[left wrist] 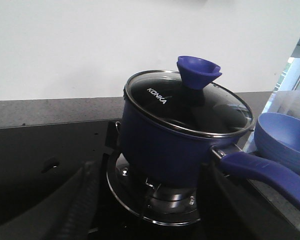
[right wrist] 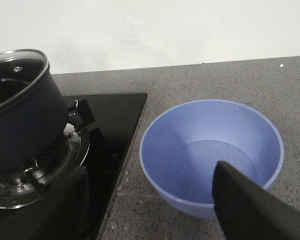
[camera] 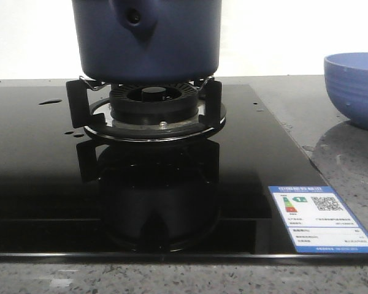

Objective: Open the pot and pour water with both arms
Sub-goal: 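Grasp blue lid knob with left gripper and bowl rim with right gripper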

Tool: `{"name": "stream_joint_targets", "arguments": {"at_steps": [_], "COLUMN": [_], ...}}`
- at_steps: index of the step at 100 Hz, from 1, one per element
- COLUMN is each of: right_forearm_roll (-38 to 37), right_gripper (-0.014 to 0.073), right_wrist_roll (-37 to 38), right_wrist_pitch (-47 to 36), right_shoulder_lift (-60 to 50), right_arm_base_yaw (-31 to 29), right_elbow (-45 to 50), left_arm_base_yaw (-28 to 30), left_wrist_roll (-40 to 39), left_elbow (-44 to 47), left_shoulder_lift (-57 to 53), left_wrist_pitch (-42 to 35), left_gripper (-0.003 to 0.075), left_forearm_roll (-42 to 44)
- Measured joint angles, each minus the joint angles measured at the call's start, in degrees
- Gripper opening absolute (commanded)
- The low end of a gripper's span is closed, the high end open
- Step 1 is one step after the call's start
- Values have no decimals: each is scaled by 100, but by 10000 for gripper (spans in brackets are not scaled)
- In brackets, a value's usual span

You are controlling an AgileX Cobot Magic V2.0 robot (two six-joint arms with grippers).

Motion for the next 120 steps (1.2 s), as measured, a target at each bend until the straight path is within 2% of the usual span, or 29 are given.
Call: {"name": "stream_joint_targets", "arguments": {"at_steps": [25,42,52,77,99,120], "right_forearm_roll": [0,0,-4,-4,-4,-4], "right_gripper": [465,465,465,465,465,465], "right_wrist_roll": [-12,-12,-12,-12,-22,-22], "right_wrist_pitch": [-50,-50,-50,-50,-39,-39], "right_shoulder_lift": [9,9,9,9,9,9], "right_arm_base_yaw": [0,0,0,0,0,0], "right_elbow": [0,-10,-10,-10,-10,-10], "left_arm_base_yaw": [-1117,-1435,-1448,-1453,-1512,-1512], "left_wrist_roll": [48,62,62,62,62,62], "left_elbow": [-316,-902,-1358,-2338,-2836,-2929], "left_shoulder_lift": [1345,2464,3142,4333,4759,4961], "left_wrist_pitch": [-1288,-1990,-2084,-1952,-1861,-1828], "left_gripper": [399,472,509,510,509,504], "left_forearm_roll": [235,397,437,471,484,495]}}
